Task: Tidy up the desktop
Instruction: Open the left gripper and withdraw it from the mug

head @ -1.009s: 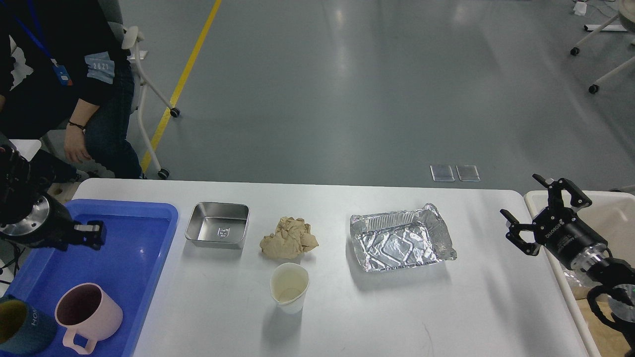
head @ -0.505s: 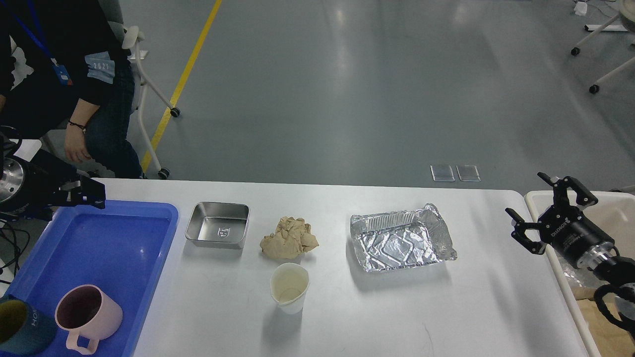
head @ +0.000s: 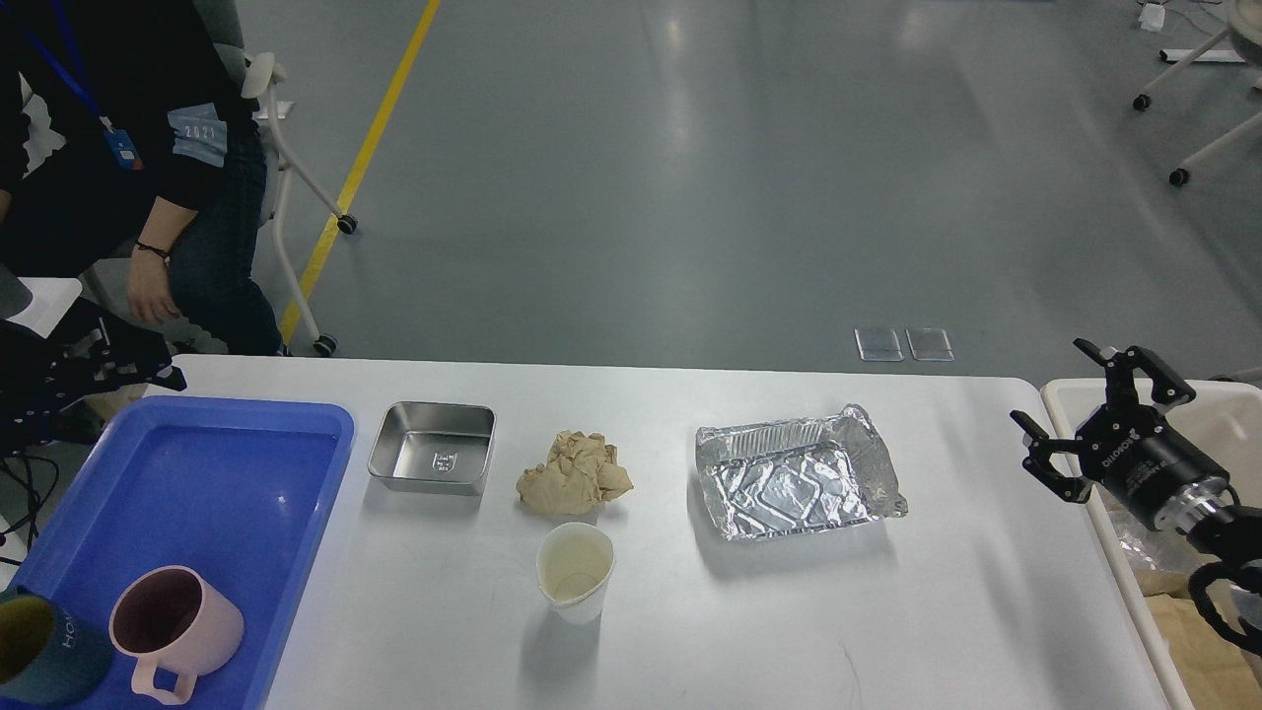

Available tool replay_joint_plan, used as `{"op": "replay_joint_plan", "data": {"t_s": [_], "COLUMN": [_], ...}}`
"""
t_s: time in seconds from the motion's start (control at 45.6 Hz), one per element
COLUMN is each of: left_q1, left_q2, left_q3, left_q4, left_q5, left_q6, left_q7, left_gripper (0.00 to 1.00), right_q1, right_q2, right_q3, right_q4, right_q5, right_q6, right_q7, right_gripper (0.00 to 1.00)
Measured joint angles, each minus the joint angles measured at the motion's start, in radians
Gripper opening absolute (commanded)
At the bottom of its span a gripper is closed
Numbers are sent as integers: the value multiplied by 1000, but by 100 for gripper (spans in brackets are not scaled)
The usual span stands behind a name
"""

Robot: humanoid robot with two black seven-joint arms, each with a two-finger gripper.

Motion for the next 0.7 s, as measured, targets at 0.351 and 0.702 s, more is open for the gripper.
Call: {"op": "replay_joint_plan", "data": {"t_s": [0.351,0.702], "left_q1": [205,433], "left_q2": [-160,-102], "left_q3": [-226,-360], "left_q4": [1,-10], "left_q5": [-91,-185], "left_q6": [22,24], "left_q7": [-23,-25], "left_gripper": [97,97], "right_q1": [-8,-7], "right_q2": [-3,-5], "right_q3": [0,-1], "right_q4": [0,-1], "right_q5": [0,0], "right_q6": [0,-2], "right_q7": [0,-1], "right_gripper": [100,100]}}
